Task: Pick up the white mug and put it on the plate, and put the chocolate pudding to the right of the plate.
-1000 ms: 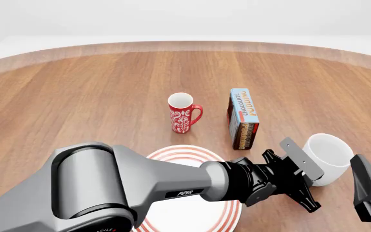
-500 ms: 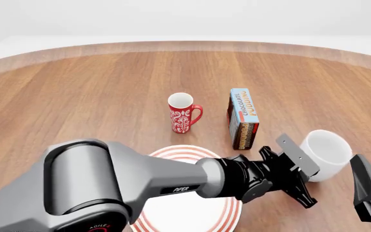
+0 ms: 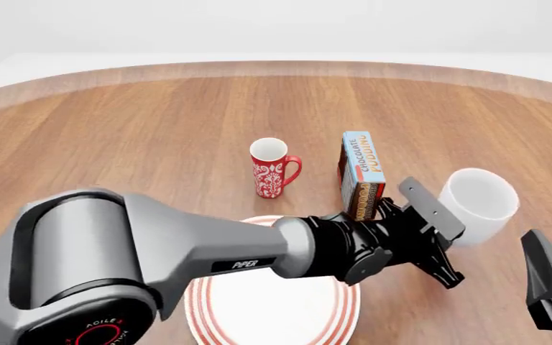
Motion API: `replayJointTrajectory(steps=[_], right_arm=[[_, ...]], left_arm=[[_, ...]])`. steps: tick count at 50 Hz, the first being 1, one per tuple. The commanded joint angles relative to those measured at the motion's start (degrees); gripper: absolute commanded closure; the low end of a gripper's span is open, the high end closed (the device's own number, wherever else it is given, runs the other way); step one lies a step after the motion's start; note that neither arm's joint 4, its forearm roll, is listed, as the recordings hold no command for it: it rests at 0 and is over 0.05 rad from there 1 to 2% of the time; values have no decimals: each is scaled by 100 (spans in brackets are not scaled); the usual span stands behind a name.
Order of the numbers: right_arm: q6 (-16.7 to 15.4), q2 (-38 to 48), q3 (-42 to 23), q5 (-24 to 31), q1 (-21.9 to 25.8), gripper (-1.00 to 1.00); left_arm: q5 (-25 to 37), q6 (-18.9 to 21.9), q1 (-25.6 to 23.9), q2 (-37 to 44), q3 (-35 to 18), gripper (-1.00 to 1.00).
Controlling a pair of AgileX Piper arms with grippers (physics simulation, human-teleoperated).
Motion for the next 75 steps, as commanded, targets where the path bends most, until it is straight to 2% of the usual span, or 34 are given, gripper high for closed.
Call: replayJointTrajectory(steps=[1,19,55,75], right_arm=[[-4,19,6,-27,-2,-100],[-9,-18,-19,16,-12,-100],[-34,34,-2,-42,-7,-100],[-46,62,-7,-73,-2,-100]], left_arm=[[-97,61,91,-263,171,100],[-203,114,149,-664,499,100],[-710,114,49,-2046,1861,100],[-862,222,185,-2871,2551,100]])
